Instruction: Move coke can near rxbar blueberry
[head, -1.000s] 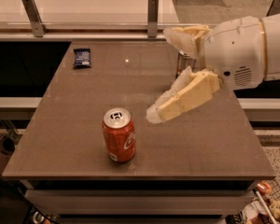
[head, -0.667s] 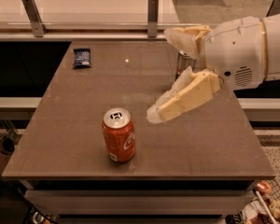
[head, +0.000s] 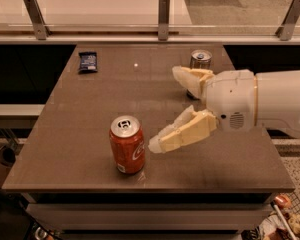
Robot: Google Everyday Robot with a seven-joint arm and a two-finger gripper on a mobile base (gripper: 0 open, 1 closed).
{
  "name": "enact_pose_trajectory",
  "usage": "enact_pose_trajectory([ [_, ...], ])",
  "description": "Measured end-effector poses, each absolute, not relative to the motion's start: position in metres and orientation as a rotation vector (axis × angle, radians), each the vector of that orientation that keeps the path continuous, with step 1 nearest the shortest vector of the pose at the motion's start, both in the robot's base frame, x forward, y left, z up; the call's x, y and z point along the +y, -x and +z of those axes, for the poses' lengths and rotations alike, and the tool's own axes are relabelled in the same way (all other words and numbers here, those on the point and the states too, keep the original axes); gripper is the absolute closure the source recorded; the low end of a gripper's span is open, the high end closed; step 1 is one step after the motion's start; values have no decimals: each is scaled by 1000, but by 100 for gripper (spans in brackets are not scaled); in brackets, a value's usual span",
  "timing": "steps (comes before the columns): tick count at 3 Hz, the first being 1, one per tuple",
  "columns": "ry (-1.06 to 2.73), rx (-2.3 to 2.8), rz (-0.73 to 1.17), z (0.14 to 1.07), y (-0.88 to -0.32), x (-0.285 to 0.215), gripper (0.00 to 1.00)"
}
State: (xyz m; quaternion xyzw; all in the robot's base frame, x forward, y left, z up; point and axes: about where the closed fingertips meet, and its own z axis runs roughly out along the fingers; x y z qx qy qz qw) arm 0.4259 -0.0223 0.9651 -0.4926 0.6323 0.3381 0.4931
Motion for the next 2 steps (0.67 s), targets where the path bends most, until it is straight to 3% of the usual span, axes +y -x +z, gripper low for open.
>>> enact_pose_trajectory([
  [2, 1106, 1502, 898, 915, -435, -4, 0],
])
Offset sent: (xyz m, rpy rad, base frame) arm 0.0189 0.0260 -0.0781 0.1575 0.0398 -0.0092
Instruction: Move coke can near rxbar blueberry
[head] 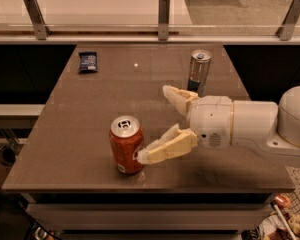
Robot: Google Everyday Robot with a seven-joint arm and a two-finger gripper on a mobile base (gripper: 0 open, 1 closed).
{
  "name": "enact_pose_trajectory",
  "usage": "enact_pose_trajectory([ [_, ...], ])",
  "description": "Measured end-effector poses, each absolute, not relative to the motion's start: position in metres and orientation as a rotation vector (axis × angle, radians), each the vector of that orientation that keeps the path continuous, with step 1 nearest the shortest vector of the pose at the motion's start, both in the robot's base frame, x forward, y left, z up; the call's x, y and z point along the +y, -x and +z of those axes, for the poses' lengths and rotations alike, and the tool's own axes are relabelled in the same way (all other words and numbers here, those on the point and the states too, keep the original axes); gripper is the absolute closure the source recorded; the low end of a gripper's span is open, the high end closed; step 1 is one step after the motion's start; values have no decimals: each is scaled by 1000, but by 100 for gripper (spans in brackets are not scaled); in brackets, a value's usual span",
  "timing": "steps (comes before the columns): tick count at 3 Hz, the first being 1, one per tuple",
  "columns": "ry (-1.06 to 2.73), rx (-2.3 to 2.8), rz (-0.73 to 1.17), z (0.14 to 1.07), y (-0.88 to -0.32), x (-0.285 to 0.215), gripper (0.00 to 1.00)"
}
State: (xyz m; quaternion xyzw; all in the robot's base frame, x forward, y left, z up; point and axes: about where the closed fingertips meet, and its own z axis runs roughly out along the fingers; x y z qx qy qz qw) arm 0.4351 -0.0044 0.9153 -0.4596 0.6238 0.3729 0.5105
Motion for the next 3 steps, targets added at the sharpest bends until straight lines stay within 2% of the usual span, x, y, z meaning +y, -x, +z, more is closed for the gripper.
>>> enact_pose_trajectory([
  [2, 1090, 1459, 929, 895, -439, 27, 0],
  [3, 1093, 1449, 916, 895, -430, 38, 10],
])
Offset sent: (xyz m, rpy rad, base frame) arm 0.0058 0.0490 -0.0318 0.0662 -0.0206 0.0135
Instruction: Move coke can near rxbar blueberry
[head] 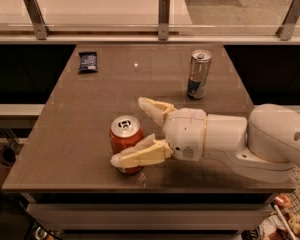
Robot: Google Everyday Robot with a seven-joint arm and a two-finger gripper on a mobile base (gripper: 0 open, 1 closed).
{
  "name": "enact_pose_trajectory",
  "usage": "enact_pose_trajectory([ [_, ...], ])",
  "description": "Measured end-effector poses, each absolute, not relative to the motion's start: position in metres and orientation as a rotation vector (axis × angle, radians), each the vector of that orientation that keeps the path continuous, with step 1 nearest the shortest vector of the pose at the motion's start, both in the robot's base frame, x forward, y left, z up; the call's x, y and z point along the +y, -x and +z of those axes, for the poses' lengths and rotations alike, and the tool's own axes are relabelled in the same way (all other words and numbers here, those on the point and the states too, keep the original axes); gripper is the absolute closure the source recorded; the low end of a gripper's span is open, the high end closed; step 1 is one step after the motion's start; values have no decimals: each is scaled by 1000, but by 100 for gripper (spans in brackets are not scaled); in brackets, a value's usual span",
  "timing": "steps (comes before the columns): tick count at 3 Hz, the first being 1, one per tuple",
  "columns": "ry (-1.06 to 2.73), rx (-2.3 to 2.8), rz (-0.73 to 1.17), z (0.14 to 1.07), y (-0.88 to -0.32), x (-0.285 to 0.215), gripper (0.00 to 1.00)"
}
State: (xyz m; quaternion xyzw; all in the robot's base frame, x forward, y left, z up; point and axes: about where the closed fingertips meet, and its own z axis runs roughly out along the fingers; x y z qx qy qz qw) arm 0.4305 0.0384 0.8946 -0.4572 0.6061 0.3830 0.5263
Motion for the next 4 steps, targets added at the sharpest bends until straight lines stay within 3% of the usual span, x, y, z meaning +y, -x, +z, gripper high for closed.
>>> enact_pose_trajectory([
  [1, 1107, 1444, 900, 897, -416, 46, 27],
  [4, 1125, 1436, 894, 902, -413, 53, 96],
])
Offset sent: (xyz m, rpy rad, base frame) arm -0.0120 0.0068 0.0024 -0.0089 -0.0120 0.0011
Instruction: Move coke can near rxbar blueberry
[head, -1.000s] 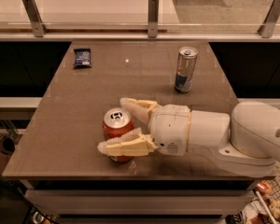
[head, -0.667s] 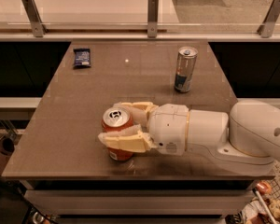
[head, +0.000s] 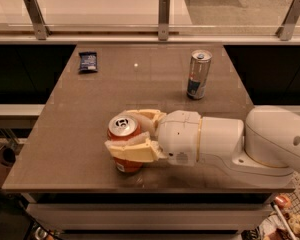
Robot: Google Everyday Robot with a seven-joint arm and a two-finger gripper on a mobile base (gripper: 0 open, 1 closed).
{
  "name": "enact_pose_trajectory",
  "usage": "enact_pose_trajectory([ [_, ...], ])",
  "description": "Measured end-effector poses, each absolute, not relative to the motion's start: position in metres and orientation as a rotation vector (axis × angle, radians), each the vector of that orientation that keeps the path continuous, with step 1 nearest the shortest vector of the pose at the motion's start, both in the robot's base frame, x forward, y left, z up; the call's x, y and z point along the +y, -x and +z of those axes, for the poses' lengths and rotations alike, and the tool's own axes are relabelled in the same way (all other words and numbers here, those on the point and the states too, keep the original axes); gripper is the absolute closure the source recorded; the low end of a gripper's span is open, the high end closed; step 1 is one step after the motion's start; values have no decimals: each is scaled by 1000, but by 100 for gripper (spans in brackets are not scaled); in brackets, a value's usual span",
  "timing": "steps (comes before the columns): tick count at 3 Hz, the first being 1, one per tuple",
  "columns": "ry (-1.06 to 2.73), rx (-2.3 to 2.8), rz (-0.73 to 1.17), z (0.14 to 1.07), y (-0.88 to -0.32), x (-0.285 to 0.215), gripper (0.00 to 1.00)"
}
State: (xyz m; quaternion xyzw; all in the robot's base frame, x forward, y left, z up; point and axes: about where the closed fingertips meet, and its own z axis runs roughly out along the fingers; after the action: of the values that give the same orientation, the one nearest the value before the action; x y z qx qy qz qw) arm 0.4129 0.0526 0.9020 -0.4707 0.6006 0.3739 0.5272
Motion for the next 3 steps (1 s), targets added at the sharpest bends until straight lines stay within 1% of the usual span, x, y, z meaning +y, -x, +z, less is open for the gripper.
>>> enact_pose_trajectory([
  [1, 1129, 1434, 892, 903, -412, 54, 100],
  [2, 1126, 1435, 879, 910, -417, 52, 100],
  [3, 1099, 1437, 838, 932, -448, 38, 100],
])
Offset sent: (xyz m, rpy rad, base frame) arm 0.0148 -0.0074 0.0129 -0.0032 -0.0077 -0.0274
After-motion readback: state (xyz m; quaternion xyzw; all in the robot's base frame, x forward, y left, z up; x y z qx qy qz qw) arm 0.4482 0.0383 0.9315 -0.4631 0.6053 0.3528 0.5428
